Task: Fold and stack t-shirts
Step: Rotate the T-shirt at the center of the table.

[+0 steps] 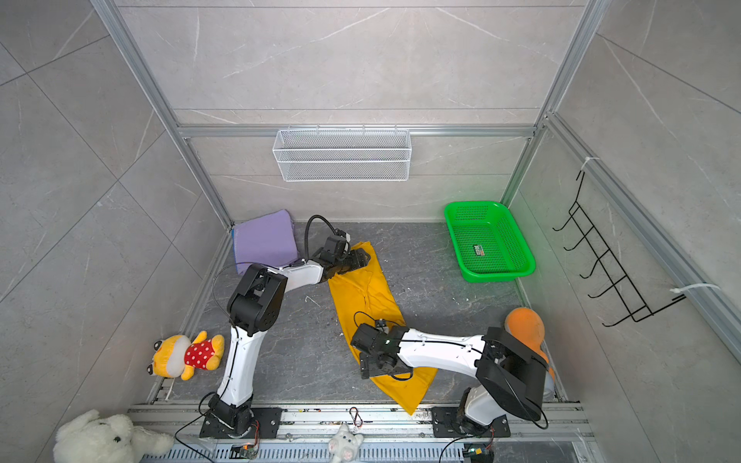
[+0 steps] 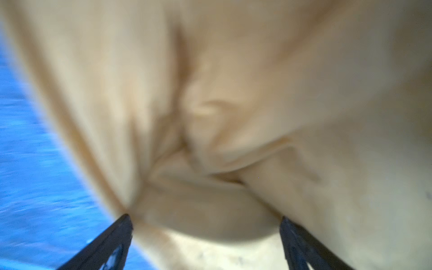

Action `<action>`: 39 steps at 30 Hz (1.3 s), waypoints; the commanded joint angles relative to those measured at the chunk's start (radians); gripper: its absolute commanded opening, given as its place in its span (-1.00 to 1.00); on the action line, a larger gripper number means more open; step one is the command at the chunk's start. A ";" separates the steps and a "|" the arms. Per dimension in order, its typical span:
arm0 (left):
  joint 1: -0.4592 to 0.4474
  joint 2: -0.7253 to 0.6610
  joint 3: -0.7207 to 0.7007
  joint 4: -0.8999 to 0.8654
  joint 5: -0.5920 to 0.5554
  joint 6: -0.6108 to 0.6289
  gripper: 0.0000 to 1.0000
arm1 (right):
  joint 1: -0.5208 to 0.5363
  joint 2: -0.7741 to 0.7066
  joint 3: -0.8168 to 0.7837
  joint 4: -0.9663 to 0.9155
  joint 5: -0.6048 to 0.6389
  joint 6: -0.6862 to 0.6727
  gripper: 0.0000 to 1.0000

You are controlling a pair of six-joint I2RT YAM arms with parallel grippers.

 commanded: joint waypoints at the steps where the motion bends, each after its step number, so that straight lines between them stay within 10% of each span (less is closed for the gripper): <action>1: 0.016 0.113 0.134 -0.075 0.051 0.038 0.60 | 0.042 0.014 0.089 0.050 -0.005 0.029 0.98; 9: 0.061 0.039 0.283 -0.051 0.322 0.060 0.62 | 0.028 -0.155 0.129 -0.149 0.140 -0.073 0.98; 18: 0.041 -0.295 -0.223 -0.011 0.307 0.065 0.63 | -0.176 -0.067 0.059 -0.046 0.028 -0.249 0.98; 39: 0.022 0.100 0.116 -0.072 0.261 0.031 0.64 | 0.041 0.031 -0.122 0.158 -0.144 -0.021 0.98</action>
